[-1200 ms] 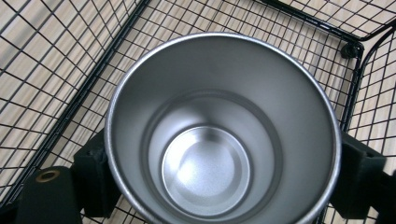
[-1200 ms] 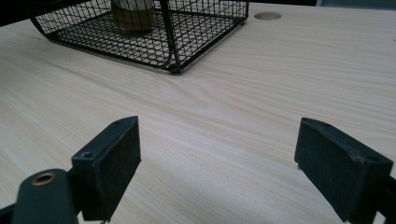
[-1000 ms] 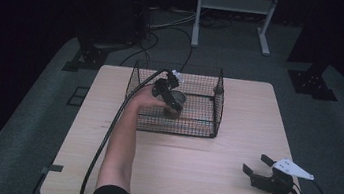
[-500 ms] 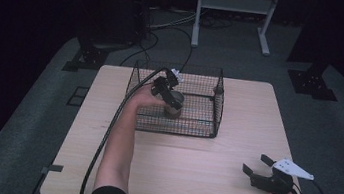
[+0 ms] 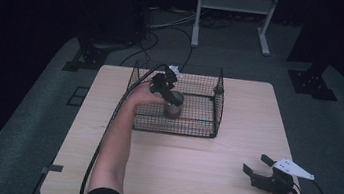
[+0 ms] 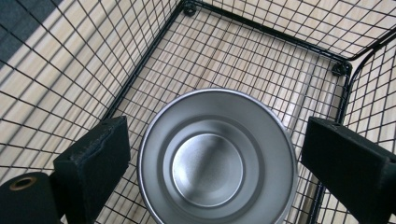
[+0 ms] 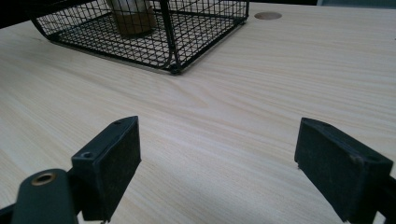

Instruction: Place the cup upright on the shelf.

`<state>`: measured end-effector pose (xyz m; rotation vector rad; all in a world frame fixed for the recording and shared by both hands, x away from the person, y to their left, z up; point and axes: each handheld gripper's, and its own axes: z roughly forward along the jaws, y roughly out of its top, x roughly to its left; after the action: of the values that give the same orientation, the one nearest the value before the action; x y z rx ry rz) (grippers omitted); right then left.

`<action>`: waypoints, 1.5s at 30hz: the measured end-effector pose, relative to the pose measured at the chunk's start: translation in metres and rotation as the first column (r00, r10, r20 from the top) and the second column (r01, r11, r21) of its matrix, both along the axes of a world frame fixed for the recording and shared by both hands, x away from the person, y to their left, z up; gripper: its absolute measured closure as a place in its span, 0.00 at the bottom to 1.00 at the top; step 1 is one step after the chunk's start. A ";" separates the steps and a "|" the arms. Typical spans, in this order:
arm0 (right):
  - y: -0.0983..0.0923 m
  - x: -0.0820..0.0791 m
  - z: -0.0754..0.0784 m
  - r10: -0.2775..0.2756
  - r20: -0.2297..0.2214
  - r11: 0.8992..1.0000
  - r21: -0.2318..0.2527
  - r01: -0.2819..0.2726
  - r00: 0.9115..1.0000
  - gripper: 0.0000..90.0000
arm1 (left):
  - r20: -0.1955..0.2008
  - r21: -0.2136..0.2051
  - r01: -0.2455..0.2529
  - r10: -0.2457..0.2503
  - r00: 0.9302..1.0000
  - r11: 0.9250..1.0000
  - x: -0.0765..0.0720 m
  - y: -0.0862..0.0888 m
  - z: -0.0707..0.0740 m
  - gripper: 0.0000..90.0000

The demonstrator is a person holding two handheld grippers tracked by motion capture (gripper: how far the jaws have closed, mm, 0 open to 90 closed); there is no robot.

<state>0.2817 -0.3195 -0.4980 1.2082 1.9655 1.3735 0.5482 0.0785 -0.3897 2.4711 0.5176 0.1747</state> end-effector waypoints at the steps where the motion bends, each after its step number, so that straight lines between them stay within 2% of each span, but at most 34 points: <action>1: 0.000 0.000 0.000 0.000 0.000 1.000 0.000 0.000 1.000 0.15 | 0.000 0.000 0.000 0.000 1.000 1.000 0.000 0.000 0.000 0.08; 2: 0.000 0.000 0.000 0.000 0.001 1.000 -0.002 0.000 1.000 0.15 | 0.012 -0.008 -0.004 0.004 1.000 1.000 -0.001 0.001 0.003 0.08; 6: 0.000 0.000 0.000 0.000 0.002 1.000 -0.005 0.000 1.000 0.15 | 0.016 -0.016 -0.006 0.007 1.000 1.000 -0.003 0.002 0.007 0.08; 7: 0.001 0.000 0.000 -0.002 0.001 1.000 -0.006 0.002 1.000 0.15 | 0.010 -0.035 -0.005 0.006 1.000 0.999 -0.005 0.003 0.009 0.08; 11: 0.001 0.000 0.000 -0.005 0.001 1.000 -0.009 0.005 1.000 0.15 | 0.027 -0.050 0.007 -0.006 1.000 0.999 -0.010 0.003 0.016 0.08; 15: 0.001 0.000 0.000 -0.009 0.002 1.000 -0.015 0.009 1.000 0.15 | 0.046 -0.072 0.022 -0.019 0.999 0.997 -0.019 0.002 0.023 0.08; 18: 0.002 0.000 0.000 -0.012 0.002 1.000 -0.016 0.012 1.000 0.15 | 0.063 -0.072 0.032 -0.028 0.998 0.997 -0.028 0.003 0.027 0.08; 23: 0.003 0.000 0.000 -0.008 0.006 1.000 -0.022 0.008 1.000 0.15 | 0.064 -0.078 0.027 -0.022 0.998 0.997 -0.034 0.005 0.029 0.08; 28: 0.002 0.000 0.000 -0.011 0.005 1.000 -0.022 0.012 1.000 0.15 | 0.066 -0.111 0.020 -0.013 0.998 0.994 -0.042 0.010 0.030 0.08; 31: 0.003 0.000 0.000 -0.013 0.005 1.000 -0.023 0.013 1.000 0.15 | 0.060 -0.113 0.017 -0.010 0.998 0.993 -0.047 0.012 0.030 0.08; 37: 0.003 0.000 0.000 -0.016 0.006 0.999 -0.030 0.016 1.000 0.15 | 0.081 -0.141 0.024 -0.013 0.997 0.990 -0.057 0.017 0.032 0.08; 45: 0.004 0.000 0.000 -0.022 0.003 0.999 -0.030 0.022 1.000 0.15 | 0.092 -0.149 0.027 -0.013 0.996 0.988 -0.069 0.019 0.033 0.08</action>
<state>0.2815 -0.3159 -0.4978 1.2107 1.9577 1.3297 0.4790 0.0975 -0.3572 2.3093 0.4505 0.2302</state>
